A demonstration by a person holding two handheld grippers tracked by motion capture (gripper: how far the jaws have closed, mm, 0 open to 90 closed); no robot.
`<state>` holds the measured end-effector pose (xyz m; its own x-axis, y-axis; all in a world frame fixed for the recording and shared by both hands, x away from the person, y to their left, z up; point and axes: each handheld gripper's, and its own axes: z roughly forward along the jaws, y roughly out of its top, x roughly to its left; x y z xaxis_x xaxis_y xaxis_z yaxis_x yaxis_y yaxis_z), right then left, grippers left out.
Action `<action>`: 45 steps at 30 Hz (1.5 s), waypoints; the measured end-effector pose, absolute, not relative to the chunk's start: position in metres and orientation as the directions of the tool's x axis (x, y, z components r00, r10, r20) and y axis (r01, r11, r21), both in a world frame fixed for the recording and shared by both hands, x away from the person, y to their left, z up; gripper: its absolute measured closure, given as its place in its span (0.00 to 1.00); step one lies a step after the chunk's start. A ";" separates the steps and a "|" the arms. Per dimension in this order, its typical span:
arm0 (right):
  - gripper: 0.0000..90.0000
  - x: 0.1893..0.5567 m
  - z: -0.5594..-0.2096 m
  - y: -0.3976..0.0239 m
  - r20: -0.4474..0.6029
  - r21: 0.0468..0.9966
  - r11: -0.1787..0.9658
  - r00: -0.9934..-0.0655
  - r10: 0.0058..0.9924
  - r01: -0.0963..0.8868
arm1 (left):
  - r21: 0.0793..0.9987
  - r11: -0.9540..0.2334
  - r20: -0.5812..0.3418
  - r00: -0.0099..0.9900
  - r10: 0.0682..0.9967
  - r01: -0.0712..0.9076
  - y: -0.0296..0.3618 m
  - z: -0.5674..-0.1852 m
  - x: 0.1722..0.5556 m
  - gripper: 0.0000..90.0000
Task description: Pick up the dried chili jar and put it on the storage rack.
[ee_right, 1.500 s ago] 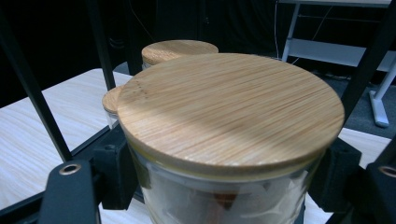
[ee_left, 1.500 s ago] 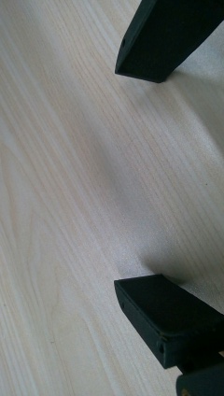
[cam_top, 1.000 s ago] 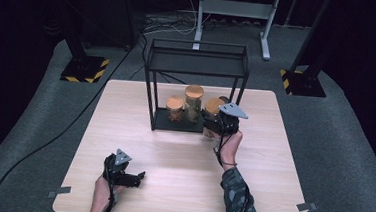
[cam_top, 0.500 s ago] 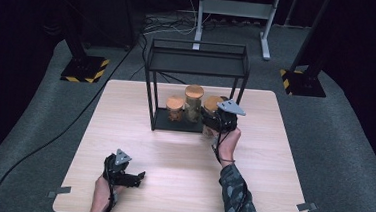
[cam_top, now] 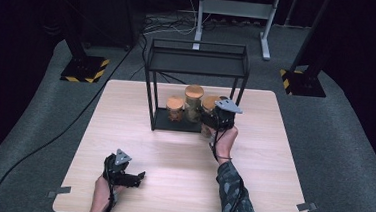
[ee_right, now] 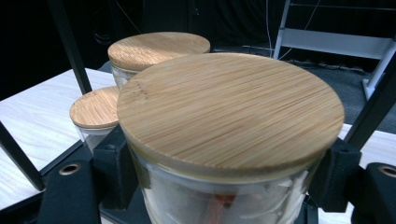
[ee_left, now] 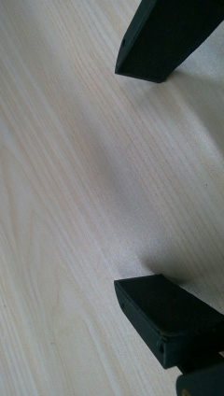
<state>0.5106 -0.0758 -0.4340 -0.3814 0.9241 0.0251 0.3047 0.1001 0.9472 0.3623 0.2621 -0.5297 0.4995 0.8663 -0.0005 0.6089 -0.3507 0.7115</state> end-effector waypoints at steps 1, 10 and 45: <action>0.27 0.511 -0.434 -0.076 0.025 0.947 0.100 -0.381 0.924 0.305 | 0.712 -0.351 -0.001 0.500 0.866 0.609 0.262 -0.530 0.362 0.00; 0.27 0.523 -0.442 -0.071 0.045 0.949 0.077 -0.372 0.927 0.306 | 0.712 -0.352 0.000 0.502 0.865 0.608 0.262 -0.530 0.362 0.00; 0.01 0.371 -0.511 -0.120 0.104 0.775 0.230 -0.478 0.873 0.589 | 0.712 -0.352 0.000 0.502 0.865 0.607 0.262 -0.530 0.362 0.00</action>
